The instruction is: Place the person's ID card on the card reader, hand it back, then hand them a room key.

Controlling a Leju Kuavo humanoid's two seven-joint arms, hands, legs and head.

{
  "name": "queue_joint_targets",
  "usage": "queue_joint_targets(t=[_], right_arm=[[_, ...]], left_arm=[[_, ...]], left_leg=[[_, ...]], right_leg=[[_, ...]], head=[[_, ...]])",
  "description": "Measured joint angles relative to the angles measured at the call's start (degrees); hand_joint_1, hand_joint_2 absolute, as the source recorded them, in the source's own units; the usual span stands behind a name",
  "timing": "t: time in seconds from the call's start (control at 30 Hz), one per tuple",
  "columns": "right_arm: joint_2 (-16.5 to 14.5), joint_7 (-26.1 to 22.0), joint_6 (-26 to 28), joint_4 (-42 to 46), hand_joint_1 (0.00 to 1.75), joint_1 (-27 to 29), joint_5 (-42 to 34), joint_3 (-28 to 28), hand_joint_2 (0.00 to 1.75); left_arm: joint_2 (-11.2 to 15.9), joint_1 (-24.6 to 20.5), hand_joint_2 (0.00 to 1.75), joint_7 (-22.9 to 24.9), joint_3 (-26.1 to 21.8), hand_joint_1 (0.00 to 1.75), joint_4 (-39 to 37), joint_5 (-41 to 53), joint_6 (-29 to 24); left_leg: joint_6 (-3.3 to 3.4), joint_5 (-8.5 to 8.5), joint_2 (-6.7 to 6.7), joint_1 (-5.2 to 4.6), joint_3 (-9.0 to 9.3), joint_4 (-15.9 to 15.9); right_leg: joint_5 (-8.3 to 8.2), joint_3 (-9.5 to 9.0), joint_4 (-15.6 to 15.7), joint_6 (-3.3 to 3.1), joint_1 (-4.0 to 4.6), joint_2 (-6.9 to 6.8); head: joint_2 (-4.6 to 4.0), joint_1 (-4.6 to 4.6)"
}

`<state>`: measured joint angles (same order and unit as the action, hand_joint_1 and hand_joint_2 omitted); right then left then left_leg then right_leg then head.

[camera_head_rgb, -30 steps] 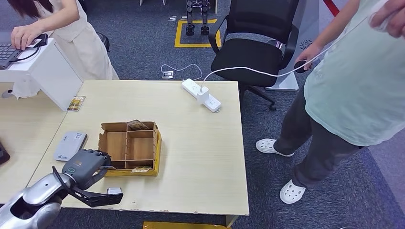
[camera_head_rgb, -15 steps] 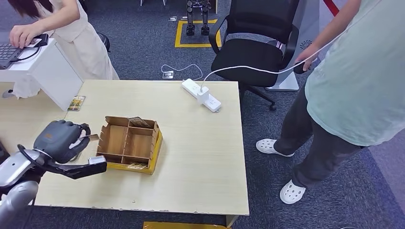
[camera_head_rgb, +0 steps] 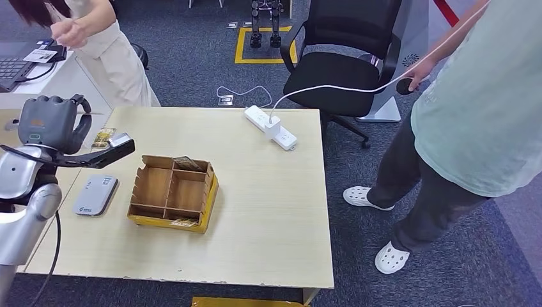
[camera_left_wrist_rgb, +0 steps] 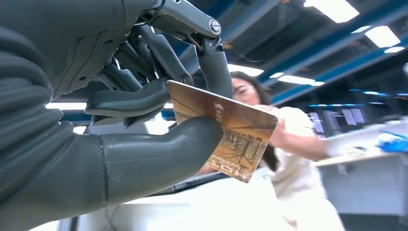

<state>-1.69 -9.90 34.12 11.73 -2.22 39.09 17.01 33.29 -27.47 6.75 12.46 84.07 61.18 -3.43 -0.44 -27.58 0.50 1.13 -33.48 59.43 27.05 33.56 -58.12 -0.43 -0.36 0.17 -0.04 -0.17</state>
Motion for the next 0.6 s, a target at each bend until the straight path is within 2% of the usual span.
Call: queue_joint_targets(t=[0.3,0.43,0.6], right_arm=[[-0.05,0.31,0.61,0.73,0.00,-0.74,1.33,0.04,0.00],[-0.16,0.30,0.72,0.81,0.00,-0.74,1.20,0.04,0.00],[-0.43,0.22,0.72,0.79,0.00,-0.66,1.19,0.04,0.00]], left_arm=[[-8.85,-15.70,1.75,2.30,0.65,1.75,-20.79,4.41,-10.37],[-11.10,-21.43,1.75,2.82,0.65,1.75,-28.07,5.75,-12.16],[-12.71,-25.09,1.75,2.41,0.65,1.75,-32.61,6.12,-12.76]], left_leg=[[-0.03,0.03,-0.02,0.00,-0.02,0.02],[-0.03,0.03,0.02,0.00,-0.02,0.01],[-0.04,0.03,0.01,0.00,-0.02,0.01]], right_leg=[[-0.03,0.01,-0.01,-0.01,0.00,0.01],[-0.04,0.02,-0.01,-0.02,0.00,0.05],[-0.04,0.04,-0.01,-0.02,0.00,0.06]], head=[[0.00,-0.02],[0.00,-0.01],[0.00,-0.01]])
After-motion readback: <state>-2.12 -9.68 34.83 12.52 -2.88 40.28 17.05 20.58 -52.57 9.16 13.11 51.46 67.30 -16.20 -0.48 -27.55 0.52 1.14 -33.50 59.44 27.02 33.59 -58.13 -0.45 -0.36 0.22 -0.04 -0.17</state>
